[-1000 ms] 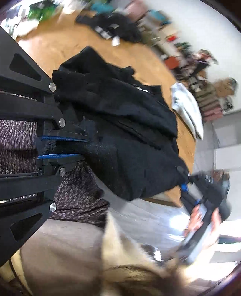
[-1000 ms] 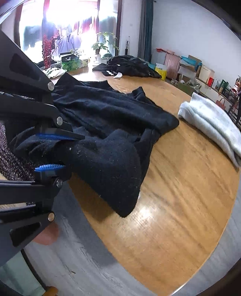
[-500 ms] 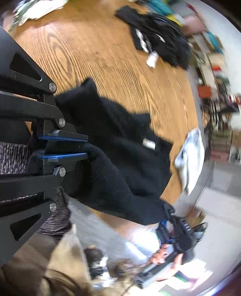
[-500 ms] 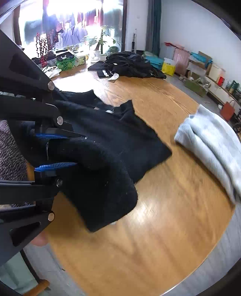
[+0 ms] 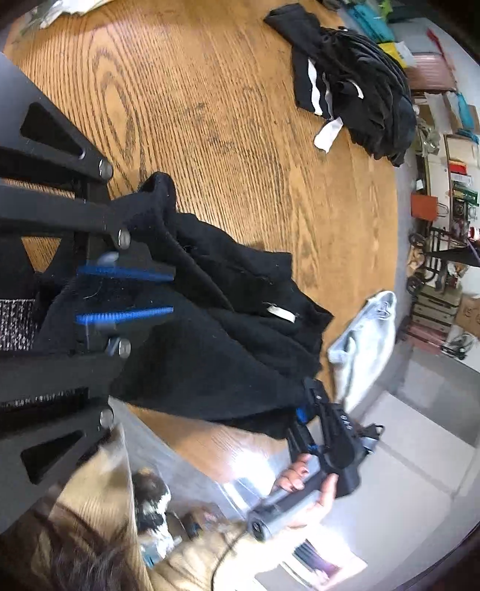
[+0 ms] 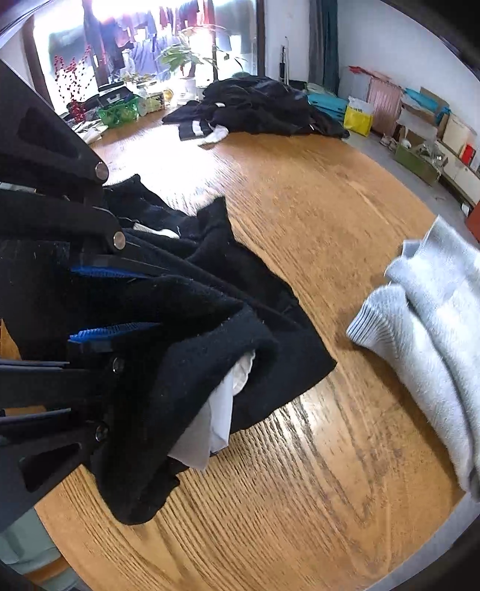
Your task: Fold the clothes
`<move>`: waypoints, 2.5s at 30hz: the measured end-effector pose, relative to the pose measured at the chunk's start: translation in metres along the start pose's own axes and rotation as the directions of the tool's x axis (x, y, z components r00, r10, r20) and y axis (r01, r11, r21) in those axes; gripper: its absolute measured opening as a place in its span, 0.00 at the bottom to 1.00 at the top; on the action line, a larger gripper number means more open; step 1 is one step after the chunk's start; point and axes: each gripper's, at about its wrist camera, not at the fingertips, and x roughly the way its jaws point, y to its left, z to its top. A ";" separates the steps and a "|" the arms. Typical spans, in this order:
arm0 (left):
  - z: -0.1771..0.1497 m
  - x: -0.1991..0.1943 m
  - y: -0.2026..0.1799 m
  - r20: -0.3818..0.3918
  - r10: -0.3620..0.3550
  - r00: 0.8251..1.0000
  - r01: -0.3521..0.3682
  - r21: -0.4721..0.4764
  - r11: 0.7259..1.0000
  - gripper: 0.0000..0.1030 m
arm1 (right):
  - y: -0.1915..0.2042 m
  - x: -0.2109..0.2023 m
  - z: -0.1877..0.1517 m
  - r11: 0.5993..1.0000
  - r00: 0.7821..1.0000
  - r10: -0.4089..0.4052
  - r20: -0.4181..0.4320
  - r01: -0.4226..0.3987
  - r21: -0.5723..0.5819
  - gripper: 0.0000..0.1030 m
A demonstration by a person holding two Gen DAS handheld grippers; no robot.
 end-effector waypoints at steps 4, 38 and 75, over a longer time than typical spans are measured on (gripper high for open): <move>-0.001 0.001 -0.022 -0.014 -0.017 1.000 0.017 0.031 0.999 0.41 | 0.006 -0.002 -0.004 0.999 1.000 0.009 0.003 -0.009 -0.039 0.50; -0.043 -0.008 -0.004 0.115 0.059 0.992 -0.039 -0.171 0.984 0.59 | 0.029 -0.062 -0.156 0.284 0.902 0.153 0.403 0.351 -0.893 0.74; -0.085 0.009 -0.013 0.324 0.104 0.940 0.027 -0.376 0.926 0.60 | 0.005 0.000 -0.065 0.745 0.941 0.078 0.331 0.165 -0.646 0.76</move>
